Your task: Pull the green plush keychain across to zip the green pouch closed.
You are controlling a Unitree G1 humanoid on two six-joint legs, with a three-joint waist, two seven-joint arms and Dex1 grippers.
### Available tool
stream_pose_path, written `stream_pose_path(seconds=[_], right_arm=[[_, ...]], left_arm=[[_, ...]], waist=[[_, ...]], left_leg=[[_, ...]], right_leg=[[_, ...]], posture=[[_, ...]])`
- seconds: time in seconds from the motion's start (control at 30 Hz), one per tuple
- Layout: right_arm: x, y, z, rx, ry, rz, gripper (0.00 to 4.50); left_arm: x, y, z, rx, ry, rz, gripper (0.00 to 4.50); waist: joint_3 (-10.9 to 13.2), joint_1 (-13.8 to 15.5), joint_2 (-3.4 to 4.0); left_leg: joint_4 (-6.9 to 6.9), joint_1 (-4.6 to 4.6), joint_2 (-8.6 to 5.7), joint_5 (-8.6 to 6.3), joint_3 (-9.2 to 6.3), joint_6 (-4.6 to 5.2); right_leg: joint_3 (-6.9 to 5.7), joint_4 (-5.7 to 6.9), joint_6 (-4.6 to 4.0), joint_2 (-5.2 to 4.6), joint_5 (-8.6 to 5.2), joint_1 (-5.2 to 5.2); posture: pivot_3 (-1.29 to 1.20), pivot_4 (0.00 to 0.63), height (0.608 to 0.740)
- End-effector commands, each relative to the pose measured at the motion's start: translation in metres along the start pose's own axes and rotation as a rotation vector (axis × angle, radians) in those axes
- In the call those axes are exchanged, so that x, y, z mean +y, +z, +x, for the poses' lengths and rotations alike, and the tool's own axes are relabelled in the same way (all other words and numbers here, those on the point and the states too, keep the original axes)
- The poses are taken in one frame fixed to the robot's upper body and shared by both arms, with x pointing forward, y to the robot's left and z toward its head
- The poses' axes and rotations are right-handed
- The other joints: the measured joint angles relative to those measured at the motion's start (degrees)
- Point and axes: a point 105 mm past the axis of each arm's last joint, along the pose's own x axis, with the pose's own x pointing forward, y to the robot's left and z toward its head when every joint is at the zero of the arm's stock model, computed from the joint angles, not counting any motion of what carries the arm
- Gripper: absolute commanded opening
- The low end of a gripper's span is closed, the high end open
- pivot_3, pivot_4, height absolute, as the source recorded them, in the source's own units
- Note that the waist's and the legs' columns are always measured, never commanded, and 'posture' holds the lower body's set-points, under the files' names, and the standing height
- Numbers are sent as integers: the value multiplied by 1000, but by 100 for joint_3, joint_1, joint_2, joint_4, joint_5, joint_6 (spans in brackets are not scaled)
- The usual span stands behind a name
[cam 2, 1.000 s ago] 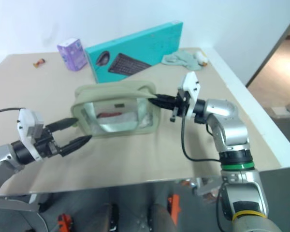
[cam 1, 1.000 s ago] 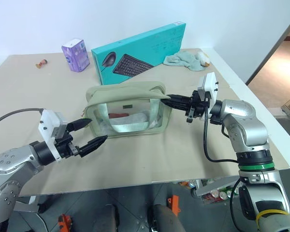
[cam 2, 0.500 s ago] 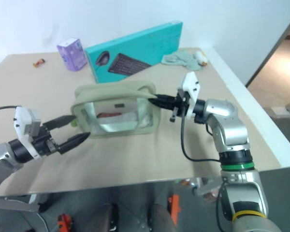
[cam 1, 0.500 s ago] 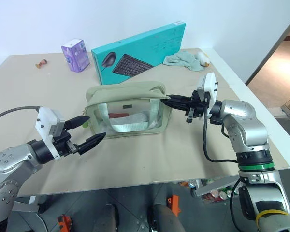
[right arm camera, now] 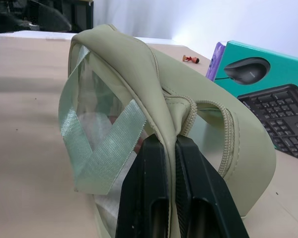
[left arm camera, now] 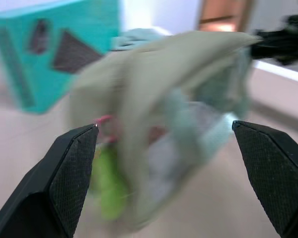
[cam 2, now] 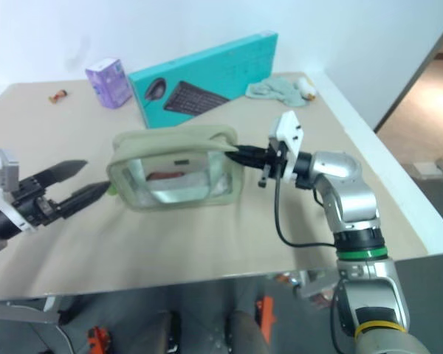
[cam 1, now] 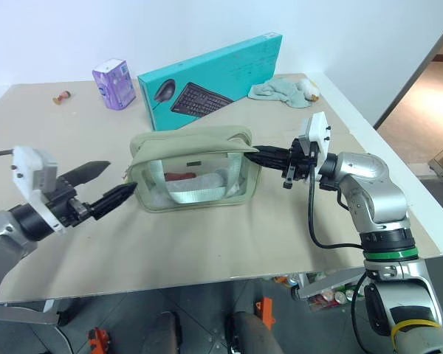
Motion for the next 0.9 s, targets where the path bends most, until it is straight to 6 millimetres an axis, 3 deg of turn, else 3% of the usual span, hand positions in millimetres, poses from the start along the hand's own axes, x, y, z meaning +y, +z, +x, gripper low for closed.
stream_pose_path(seconds=[0.03,0.2,0.63,0.73,0.83,0.9], right_arm=[[-1,16,0,-30,7,-62,33],[0,15,1,-31,8,-62,33],[-2,16,-2,-26,-7,-72,33],[-2,16,-3,-24,-14,-72,0],[-2,15,-4,-20,-18,-73,0],[-2,15,-5,-18,-20,-73,0]], left_arm=[[13,0,-7,-7,87,45,4500],[17,-18,-1,33,103,61,4500],[25,-41,21,83,39,89,4500],[29,-45,22,88,43,91,3731],[30,-45,25,76,33,94,2555],[31,-46,26,73,29,98,2020]], waist=[[0,3,0],[0,4,0],[-1,4,-2],[-1,3,-2],[-1,3,-2],[-1,4,-2]], left_leg=[[0,0,0,0,0,0],[0,-1,0,0,9,0],[0,-2,10,0,41,0],[0,-3,10,0,43,0],[0,-3,11,0,46,0],[0,-4,10,0,46,0]], right_leg=[[0,0,0,0,0,0],[3,0,-25,-3,-5,-3],[15,0,-6,-1,17,-19],[16,0,-6,-2,17,-21],[17,0,-5,-2,19,-22],[17,0,-5,-2,19,-22]], posture=[[0,150,740],[0,150,740],[0,150,740],[0,150,740],[0,150,740],[0,150,740]])
